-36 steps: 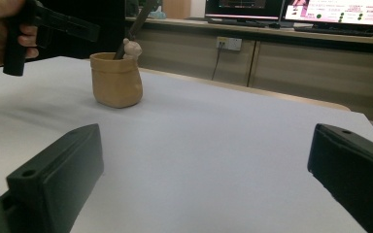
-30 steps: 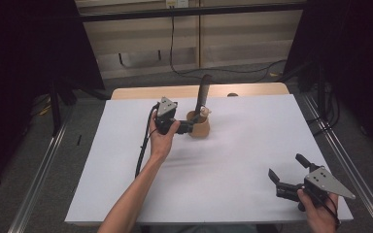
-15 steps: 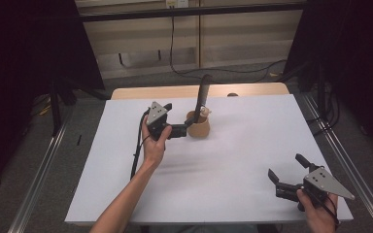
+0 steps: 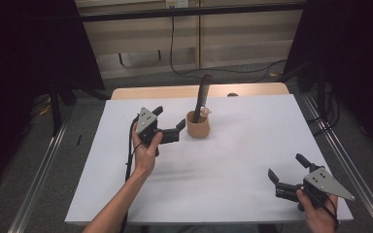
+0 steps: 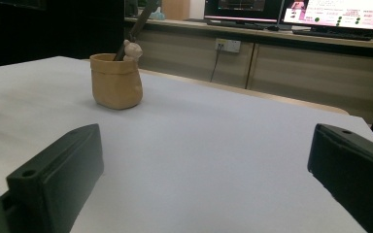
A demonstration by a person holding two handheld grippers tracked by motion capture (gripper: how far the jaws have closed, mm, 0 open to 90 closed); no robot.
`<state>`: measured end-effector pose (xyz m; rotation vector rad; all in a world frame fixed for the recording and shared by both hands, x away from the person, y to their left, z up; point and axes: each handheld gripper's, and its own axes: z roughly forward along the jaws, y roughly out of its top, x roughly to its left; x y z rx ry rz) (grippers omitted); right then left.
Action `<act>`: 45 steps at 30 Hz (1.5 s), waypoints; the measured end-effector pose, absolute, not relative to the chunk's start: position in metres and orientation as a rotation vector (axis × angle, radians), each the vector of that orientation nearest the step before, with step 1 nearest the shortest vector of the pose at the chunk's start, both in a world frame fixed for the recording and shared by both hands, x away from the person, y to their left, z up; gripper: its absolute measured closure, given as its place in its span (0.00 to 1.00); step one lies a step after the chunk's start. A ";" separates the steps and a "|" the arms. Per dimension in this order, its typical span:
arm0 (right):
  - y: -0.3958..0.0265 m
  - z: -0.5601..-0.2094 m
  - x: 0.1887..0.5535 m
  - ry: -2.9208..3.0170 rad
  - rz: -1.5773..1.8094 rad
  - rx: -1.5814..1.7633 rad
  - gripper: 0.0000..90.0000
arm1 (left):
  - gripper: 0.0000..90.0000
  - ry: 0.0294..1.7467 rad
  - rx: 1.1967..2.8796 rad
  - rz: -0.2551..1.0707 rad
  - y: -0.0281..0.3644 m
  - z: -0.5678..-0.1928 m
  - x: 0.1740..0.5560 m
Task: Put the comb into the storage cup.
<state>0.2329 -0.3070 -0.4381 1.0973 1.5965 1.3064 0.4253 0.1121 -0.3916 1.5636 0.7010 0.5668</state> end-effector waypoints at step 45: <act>-0.307 -0.437 0.232 1.587 1.305 1.086 0.00 | 0.03 0.835 1.532 0.702 0.195 -0.408 0.346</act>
